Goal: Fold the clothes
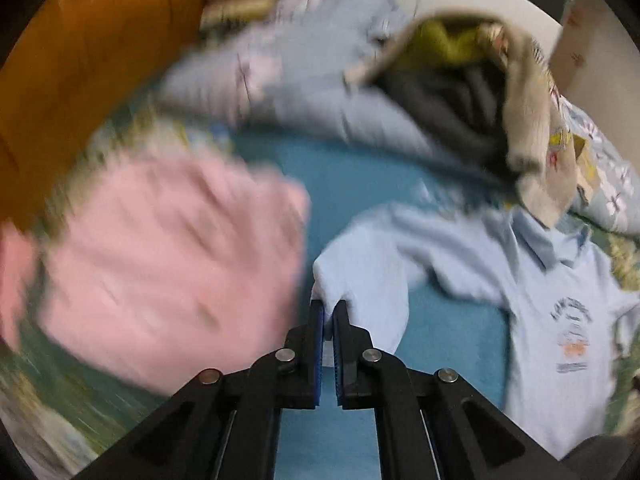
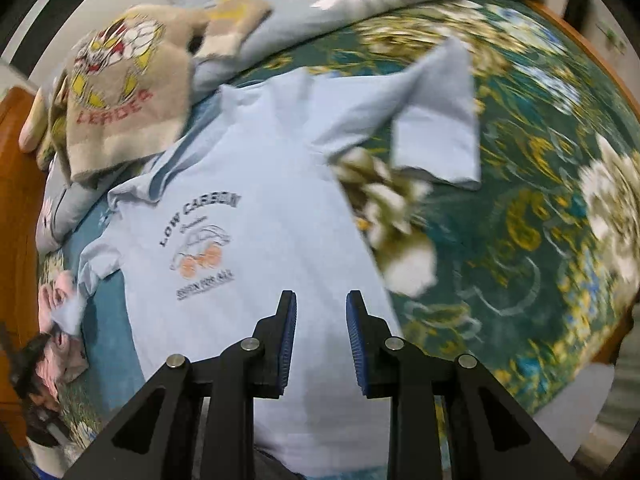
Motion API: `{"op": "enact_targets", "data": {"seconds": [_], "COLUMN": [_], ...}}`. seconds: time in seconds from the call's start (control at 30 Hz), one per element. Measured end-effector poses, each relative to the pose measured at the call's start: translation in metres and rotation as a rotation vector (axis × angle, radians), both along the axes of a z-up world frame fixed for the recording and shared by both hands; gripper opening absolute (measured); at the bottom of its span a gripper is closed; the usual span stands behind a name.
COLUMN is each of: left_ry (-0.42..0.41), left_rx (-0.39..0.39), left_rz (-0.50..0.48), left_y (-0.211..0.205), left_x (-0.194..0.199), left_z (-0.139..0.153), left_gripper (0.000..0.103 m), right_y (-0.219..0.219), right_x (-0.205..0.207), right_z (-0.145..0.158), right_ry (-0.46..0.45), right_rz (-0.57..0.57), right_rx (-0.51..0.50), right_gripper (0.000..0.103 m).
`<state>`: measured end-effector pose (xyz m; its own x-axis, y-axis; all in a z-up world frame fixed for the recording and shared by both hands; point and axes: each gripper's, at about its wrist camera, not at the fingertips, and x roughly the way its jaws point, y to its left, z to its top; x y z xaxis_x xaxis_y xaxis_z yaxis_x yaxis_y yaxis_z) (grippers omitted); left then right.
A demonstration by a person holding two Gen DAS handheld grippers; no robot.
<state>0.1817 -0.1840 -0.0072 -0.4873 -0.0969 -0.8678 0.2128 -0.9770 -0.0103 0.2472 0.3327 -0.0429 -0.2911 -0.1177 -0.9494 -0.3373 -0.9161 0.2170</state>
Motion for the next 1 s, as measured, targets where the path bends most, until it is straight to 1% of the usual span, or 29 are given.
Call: {"op": "enact_targets", "data": {"seconds": [0.1, 0.13, 0.17, 0.2, 0.23, 0.3, 0.37, 0.4, 0.47, 0.53, 0.57, 0.6, 0.63, 0.67, 0.7, 0.73, 0.8, 0.83, 0.87, 0.9, 0.97, 1.0], "left_ry": [0.033, 0.031, 0.023, 0.009, -0.009, -0.077, -0.114, -0.117, -0.11, -0.103, -0.105, -0.101, -0.087, -0.073, -0.059, -0.038, 0.03, 0.035, 0.011, -0.025, -0.074, -0.088], "left_rx": [-0.109, -0.144, -0.196, -0.209, -0.209, -0.208, -0.195, -0.181, -0.146, -0.111, -0.139, -0.176, -0.217, -0.257, -0.278, -0.284, -0.208, -0.118, 0.04, 0.147, 0.177, 0.12], "left_rz": [-0.017, -0.015, -0.005, 0.003, 0.013, 0.048, 0.067, 0.073, 0.089, 0.102, 0.106, 0.109, 0.13, 0.151, 0.169, 0.175, 0.138, 0.077, -0.036, -0.123, -0.311, -0.417], "left_y": [-0.022, -0.028, -0.041, -0.049, -0.059, -0.08, -0.094, -0.095, -0.1, -0.104, -0.103, -0.102, -0.101, -0.1, -0.098, -0.092, -0.062, -0.042, -0.009, 0.023, 0.096, 0.134], "left_x": [-0.013, -0.017, -0.024, -0.032, -0.038, -0.049, -0.053, -0.052, -0.053, -0.054, -0.055, -0.057, -0.057, -0.057, -0.057, -0.057, -0.056, -0.059, -0.067, -0.073, -0.084, -0.087], "left_z": [0.028, 0.03, 0.029, 0.024, 0.02, 0.001, -0.013, -0.019, -0.019, -0.016, -0.011, -0.006, 0.003, 0.012, 0.021, 0.029, 0.045, 0.043, 0.032, 0.018, -0.012, -0.027], "left_gripper": [0.005, 0.005, 0.005, 0.005, 0.005, 0.005, 0.005, 0.009, 0.009, 0.016, 0.031, 0.043, 0.047, 0.048, 0.048, 0.048, 0.049, 0.049, 0.049, 0.049, 0.049, 0.049], "right_y": [-0.01, -0.011, -0.012, -0.013, -0.013, -0.013, -0.012, -0.012, -0.009, -0.005, -0.003, 0.0, 0.002, 0.004, 0.006, 0.008, 0.011, 0.011, 0.011, 0.01, 0.006, 0.004], "right_x": [-0.017, -0.022, -0.027, -0.031, -0.036, -0.043, -0.05, -0.053, -0.061, -0.069, -0.073, -0.078, -0.083, -0.089, -0.095, -0.101, -0.117, -0.125, -0.132, -0.139, -0.149, -0.155], "right_z": [-0.006, -0.008, -0.01, -0.012, -0.015, -0.019, -0.024, -0.027, -0.032, -0.035, -0.037, -0.038, -0.038, -0.039, -0.039, -0.039, -0.042, -0.044, -0.046, -0.048, -0.051, -0.052], "right_ry": [-0.004, -0.004, -0.003, -0.002, -0.002, -0.004, -0.007, -0.008, -0.009, -0.005, -0.003, 0.001, 0.006, 0.01, 0.015, 0.02, 0.028, 0.03, 0.032, 0.034, 0.043, 0.047], "right_rz": [0.023, 0.026, 0.028, 0.028, 0.028, 0.027, 0.029, 0.031, 0.035, 0.045, 0.05, 0.058, 0.066, 0.074, 0.081, 0.089, 0.109, 0.117, 0.125, 0.133, 0.154, 0.165], "right_rx": [-0.011, -0.016, -0.02, -0.024, -0.03, -0.039, -0.045, -0.047, -0.058, -0.067, -0.071, -0.073, -0.073, -0.073, -0.073, -0.073, -0.074, -0.073, -0.073, -0.073, -0.075, -0.076], "right_gripper": [0.026, 0.026, 0.026, 0.026, 0.026, 0.026, 0.026, 0.026, 0.026, 0.026, 0.026, 0.026, 0.026, 0.026, 0.026, 0.026, 0.026, 0.026, 0.026, 0.026, 0.026, 0.026]}}
